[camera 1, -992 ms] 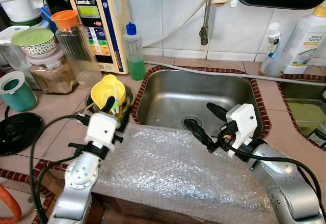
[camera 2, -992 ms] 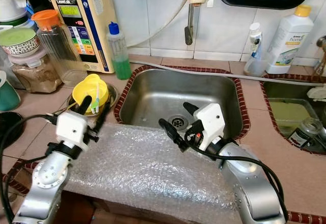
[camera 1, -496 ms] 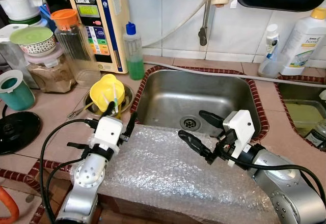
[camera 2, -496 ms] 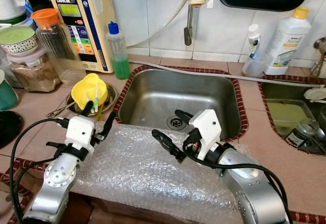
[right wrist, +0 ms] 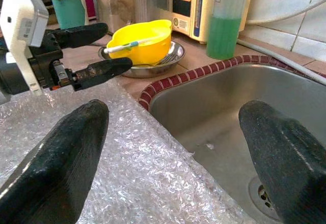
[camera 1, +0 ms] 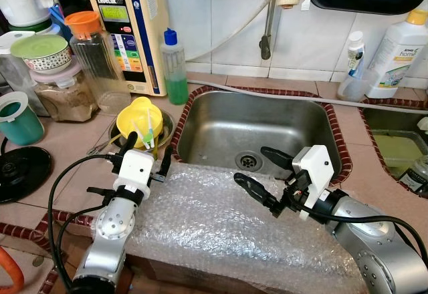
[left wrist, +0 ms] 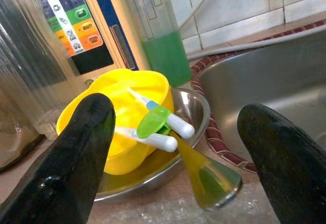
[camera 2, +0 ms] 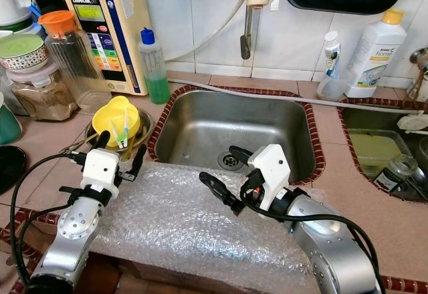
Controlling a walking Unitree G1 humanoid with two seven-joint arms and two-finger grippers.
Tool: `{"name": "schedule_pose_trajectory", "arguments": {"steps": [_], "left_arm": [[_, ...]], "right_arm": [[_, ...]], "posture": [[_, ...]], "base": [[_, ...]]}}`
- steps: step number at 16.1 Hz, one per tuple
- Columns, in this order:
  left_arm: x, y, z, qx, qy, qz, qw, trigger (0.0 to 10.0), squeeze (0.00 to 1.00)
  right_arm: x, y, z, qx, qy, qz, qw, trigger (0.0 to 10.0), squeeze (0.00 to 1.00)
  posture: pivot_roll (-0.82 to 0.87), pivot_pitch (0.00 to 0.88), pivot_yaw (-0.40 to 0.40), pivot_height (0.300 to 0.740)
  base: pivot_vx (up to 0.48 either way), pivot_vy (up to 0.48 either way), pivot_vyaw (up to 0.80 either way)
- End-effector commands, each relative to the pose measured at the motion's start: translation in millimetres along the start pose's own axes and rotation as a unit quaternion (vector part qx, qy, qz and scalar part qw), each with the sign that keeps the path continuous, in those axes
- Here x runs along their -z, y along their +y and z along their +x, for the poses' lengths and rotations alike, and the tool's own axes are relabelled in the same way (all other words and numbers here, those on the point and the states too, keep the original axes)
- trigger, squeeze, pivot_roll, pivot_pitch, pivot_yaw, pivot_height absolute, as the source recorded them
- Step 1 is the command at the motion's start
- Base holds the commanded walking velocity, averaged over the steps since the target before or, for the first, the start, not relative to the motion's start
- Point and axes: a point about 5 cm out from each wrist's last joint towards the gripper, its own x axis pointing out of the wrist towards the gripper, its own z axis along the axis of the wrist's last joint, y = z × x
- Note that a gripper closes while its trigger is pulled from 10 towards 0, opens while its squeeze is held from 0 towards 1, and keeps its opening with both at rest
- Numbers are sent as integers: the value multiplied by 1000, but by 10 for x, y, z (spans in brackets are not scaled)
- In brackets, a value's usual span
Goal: Kitchen organization
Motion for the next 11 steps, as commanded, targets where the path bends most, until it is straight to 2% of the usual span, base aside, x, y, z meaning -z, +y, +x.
{"name": "schedule_pose_trajectory", "arguments": {"steps": [1,3,4,6,7,11], "left_arm": [[7,52,29,-8,0,12,1000,10000,1000],[13,61,87,-5,4,19,1000,10000,965],[19,70,115,-1,6,19,1000,10000,0],[47,69,135,6,14,15,1000,10000,0],[68,68,148,9,20,5,1000,157,0],[106,83,166,14,28,2,1000,0,0]], "right_arm": [[-50,32,3,-8,-6,-5,1000,10000,0],[-53,31,1,-7,-6,-6,1000,10000,0],[-57,28,2,-5,-6,-8,1000,10000,0],[-60,24,-3,-3,-6,-9,1000,10000,0],[-60,24,-7,-2,-6,-9,1000,10000,0],[-58,26,-7,0,-6,-10,1000,10000,0]], "posture": [[-47,0,36,740],[-50,0,37,740],[-57,0,39,740],[-60,0,42,740],[-61,0,44,740],[-58,0,47,740]], "base": [[0,0,0],[0,0,0],[0,0,0],[0,0,0],[0,0,0],[0,0,0]]}}
